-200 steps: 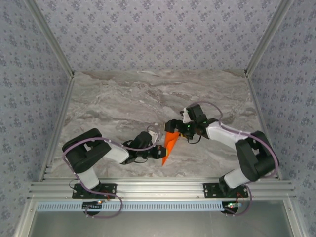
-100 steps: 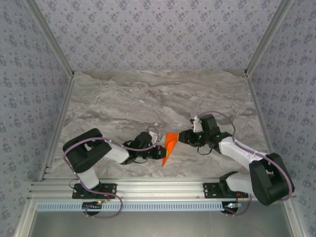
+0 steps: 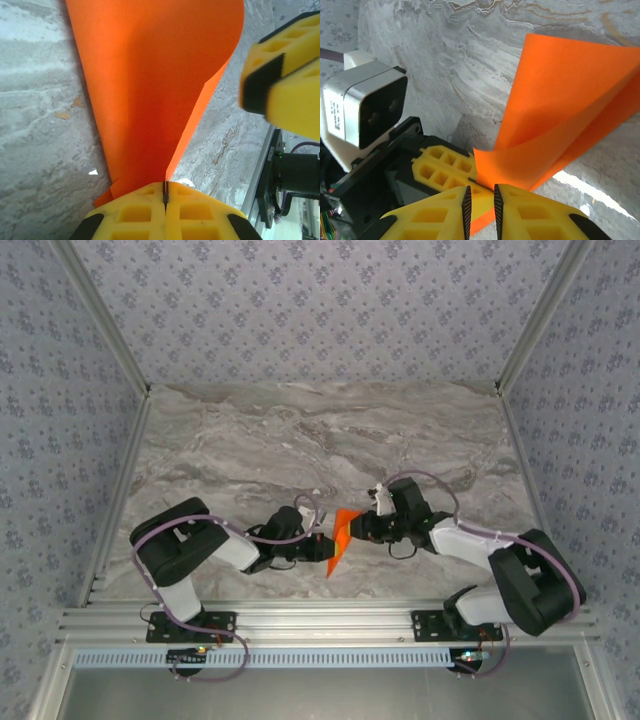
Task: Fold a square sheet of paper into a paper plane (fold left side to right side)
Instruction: Perform the fifth fold on the wing at the bottom-center of the table.
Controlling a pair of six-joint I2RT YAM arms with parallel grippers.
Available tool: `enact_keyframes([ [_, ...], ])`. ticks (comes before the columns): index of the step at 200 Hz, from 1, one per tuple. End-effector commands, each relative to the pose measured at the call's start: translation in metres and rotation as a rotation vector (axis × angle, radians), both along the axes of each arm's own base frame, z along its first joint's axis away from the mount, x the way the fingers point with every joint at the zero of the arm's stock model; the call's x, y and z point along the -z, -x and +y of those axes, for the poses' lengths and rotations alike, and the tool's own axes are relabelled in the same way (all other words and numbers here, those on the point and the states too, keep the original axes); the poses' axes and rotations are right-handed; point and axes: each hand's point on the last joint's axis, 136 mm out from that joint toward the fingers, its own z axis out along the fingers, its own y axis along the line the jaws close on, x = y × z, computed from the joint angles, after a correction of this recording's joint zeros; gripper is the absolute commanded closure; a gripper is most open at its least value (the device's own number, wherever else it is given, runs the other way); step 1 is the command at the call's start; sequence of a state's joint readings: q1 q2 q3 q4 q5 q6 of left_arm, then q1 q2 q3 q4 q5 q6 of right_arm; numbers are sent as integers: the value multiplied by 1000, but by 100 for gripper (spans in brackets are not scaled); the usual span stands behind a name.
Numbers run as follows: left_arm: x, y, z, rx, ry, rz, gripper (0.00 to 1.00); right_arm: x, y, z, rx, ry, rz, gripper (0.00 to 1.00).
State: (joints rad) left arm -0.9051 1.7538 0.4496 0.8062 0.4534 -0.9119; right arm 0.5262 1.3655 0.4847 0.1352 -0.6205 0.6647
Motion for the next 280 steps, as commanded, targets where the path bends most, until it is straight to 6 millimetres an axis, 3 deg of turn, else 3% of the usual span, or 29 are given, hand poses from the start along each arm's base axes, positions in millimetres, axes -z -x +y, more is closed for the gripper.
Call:
enact_keyframes([
  [1, 13, 2, 6, -13, -19, 34, 100, -13, -15, 14, -11, -35, -57, 79],
  [80, 21, -1, 9, -33, -16, 71, 100, 8, -29, 14, -1, 14, -54, 81],
  [200, 34, -5, 11, -65, -8, 136, 100, 25, -41, 13, 23, 34, -40, 83],
  [280, 38, -4, 12, -60, -17, 140, 100, 47, -39, 8, 35, 94, 34, 84],
])
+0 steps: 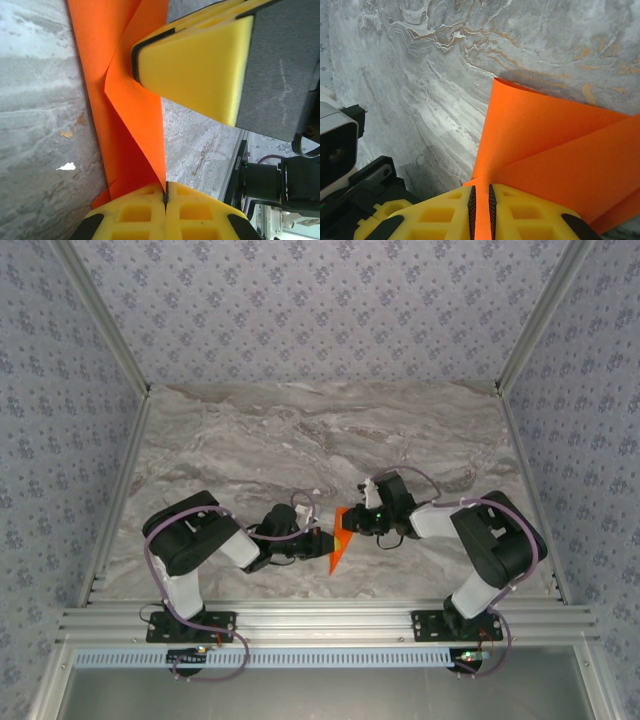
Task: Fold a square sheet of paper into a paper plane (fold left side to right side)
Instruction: Perform the fifth fold on the wing at the bottom-center of the table.
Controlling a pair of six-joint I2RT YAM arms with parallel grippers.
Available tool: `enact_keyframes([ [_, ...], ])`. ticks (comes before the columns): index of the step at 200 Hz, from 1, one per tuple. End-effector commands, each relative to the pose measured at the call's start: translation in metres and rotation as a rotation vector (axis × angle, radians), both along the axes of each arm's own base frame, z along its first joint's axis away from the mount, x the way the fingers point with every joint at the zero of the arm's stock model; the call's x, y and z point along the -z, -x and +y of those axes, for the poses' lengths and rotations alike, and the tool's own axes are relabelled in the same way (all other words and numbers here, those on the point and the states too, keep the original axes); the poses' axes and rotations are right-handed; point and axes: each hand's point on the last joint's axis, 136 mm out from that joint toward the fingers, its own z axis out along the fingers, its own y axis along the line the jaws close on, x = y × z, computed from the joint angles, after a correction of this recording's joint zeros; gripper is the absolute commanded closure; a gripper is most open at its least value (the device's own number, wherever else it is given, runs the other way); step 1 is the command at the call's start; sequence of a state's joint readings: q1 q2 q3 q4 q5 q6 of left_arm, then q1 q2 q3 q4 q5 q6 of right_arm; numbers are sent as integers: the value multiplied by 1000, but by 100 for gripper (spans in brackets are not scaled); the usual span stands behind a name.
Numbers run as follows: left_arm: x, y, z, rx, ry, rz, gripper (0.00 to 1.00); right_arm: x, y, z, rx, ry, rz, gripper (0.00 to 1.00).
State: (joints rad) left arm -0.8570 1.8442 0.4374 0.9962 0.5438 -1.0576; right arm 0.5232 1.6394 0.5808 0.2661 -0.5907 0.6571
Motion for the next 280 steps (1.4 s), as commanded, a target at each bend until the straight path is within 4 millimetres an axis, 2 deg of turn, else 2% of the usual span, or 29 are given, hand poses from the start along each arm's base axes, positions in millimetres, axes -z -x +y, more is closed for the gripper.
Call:
enact_keyframes([
  [1, 42, 5, 14, -13, -131, 35, 100, 10, -5, -6, 16, 50, 11, 84],
  [35, 40, 6, 14, -8, -125, 35, 99, 22, 1, -14, -1, 115, 32, 85],
  [78, 24, 5, 19, -17, -122, 1, 93, 43, 18, -32, 16, 207, 107, 85],
  [109, 10, 5, 24, -20, -126, -25, 83, 54, 25, -37, 23, 235, 139, 86],
  [135, -8, 6, 28, -18, -121, -58, 73, 54, 24, -37, 24, 233, 136, 86],
  [156, -27, 10, 27, 6, -99, -86, 74, 51, 22, -34, 19, 224, 127, 86],
  [183, -50, 18, 19, 47, -55, -116, 81, 50, 21, -33, 15, 223, 121, 86],
  [203, -60, 22, 11, 76, -31, -125, 83, 51, 22, -32, 12, 224, 124, 86],
  [241, -61, 30, -13, 148, -9, -120, 83, 52, 22, -31, 3, 227, 127, 86],
  [280, -41, 27, -23, 154, -42, -89, 84, 51, 23, -30, -2, 230, 128, 86],
])
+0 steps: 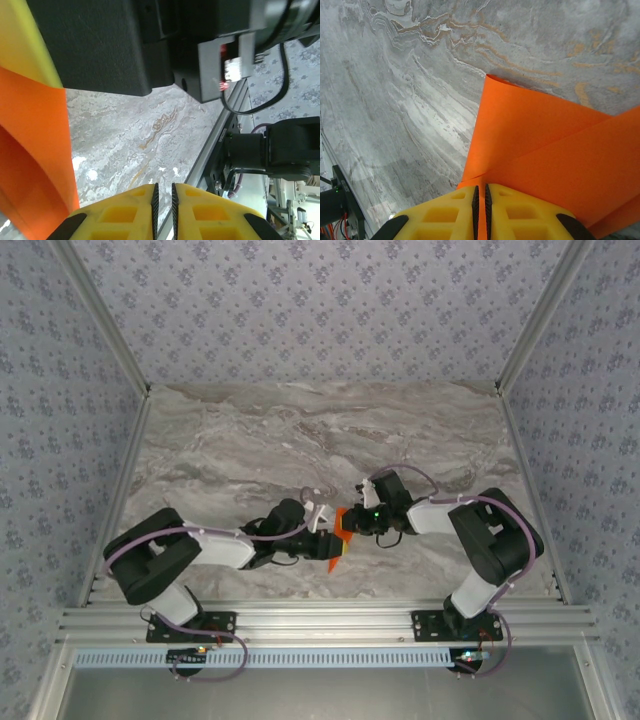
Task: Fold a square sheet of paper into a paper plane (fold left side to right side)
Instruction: Perform the fifth fold on the wing at the bottom-center of the table.
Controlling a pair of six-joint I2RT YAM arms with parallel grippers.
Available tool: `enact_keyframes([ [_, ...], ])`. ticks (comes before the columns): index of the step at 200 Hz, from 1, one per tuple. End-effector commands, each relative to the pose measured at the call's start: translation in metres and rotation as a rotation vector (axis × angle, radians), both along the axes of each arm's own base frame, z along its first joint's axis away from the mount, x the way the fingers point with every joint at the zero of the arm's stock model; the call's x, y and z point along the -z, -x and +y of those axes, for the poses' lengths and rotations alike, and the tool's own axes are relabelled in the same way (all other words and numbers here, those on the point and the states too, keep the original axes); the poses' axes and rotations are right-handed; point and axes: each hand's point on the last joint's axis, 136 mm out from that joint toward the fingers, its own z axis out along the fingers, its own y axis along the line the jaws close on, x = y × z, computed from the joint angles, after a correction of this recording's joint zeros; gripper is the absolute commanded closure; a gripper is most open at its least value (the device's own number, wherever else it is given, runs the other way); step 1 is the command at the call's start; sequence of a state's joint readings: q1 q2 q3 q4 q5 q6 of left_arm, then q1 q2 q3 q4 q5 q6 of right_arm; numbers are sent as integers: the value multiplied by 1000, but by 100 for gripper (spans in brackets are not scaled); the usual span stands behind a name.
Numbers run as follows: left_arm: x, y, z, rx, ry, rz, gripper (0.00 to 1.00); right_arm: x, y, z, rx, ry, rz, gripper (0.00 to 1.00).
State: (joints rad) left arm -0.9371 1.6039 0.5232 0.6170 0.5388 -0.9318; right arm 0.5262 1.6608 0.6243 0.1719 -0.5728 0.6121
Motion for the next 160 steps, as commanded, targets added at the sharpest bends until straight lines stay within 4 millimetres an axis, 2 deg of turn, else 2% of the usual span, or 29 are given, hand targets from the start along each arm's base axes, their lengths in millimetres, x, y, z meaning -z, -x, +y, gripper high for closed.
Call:
enact_keyframes([
  [1, 2, -1, -9, 25, 8, -5, 84, 43, 22, -27, 20, 176, 102, 86],
  [41, 20, -1, -4, 8, -40, 11, 85, 41, 21, -26, 18, 177, 101, 86],
  [160, 51, 6, 9, -1, -124, 59, 86, 40, 19, -26, 11, 191, 96, 86],
])
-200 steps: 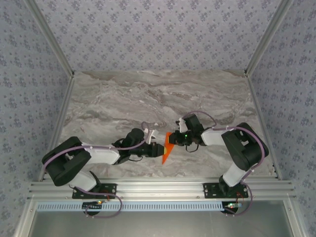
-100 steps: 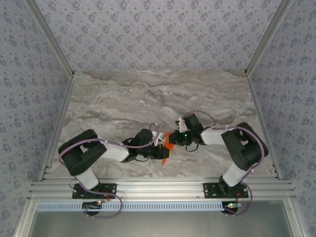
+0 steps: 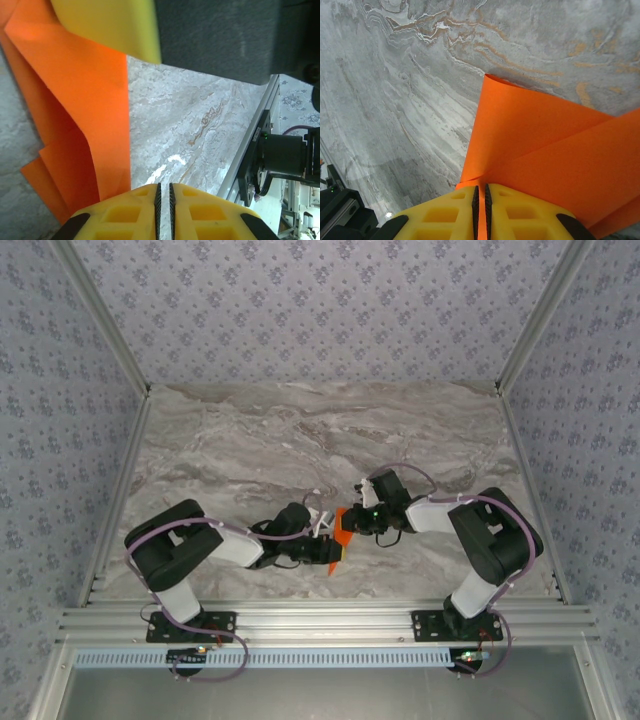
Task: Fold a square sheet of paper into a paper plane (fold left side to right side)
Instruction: Perform the fifth fold on the wing at the bottom-center of the table.
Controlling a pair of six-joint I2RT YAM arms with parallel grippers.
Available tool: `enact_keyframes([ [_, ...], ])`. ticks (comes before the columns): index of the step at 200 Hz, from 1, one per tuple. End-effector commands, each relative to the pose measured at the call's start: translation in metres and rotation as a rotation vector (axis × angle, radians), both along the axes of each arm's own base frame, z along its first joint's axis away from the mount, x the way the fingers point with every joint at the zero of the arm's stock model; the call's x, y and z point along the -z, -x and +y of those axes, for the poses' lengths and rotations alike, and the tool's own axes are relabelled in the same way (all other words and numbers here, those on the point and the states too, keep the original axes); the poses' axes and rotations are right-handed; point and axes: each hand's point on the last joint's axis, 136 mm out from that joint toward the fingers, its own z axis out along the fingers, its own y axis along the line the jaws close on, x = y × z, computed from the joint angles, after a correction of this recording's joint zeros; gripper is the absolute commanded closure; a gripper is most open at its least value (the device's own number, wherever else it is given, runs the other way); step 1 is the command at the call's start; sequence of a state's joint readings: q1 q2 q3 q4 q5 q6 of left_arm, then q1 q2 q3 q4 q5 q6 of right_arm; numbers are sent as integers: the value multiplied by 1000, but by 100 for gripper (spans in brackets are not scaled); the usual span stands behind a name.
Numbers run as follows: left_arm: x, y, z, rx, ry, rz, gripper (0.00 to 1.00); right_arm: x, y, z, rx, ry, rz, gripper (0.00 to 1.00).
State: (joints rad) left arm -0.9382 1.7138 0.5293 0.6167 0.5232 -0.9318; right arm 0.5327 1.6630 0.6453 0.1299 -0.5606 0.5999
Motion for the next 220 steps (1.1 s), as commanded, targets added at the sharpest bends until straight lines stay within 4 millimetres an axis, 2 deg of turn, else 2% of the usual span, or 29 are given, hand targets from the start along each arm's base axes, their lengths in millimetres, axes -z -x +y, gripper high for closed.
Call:
enact_keyframes([
  [1, 13, 5, 5, 12, -35, 6, 86, 39, 19, -27, 19, 170, 88, 86],
  [57, 25, 13, 7, 23, -70, 26, 86, 38, 18, -27, 18, 177, 89, 86],
  [127, 38, 30, 23, 38, -161, 42, 89, 37, 15, -31, 28, 212, 118, 87],
  [155, 43, 29, 29, 20, -190, 41, 93, 9, 0, -14, 40, 22, 64, 88],
  [175, 47, 28, 30, 11, -199, 39, 96, -19, -7, -3, 19, -84, -5, 92],
  [191, 48, 27, 29, 9, -198, 37, 97, -37, -3, 4, -17, -122, -52, 93],
  [220, 48, 25, 26, 6, -189, 32, 99, -55, 13, 11, -55, -147, -105, 93],
])
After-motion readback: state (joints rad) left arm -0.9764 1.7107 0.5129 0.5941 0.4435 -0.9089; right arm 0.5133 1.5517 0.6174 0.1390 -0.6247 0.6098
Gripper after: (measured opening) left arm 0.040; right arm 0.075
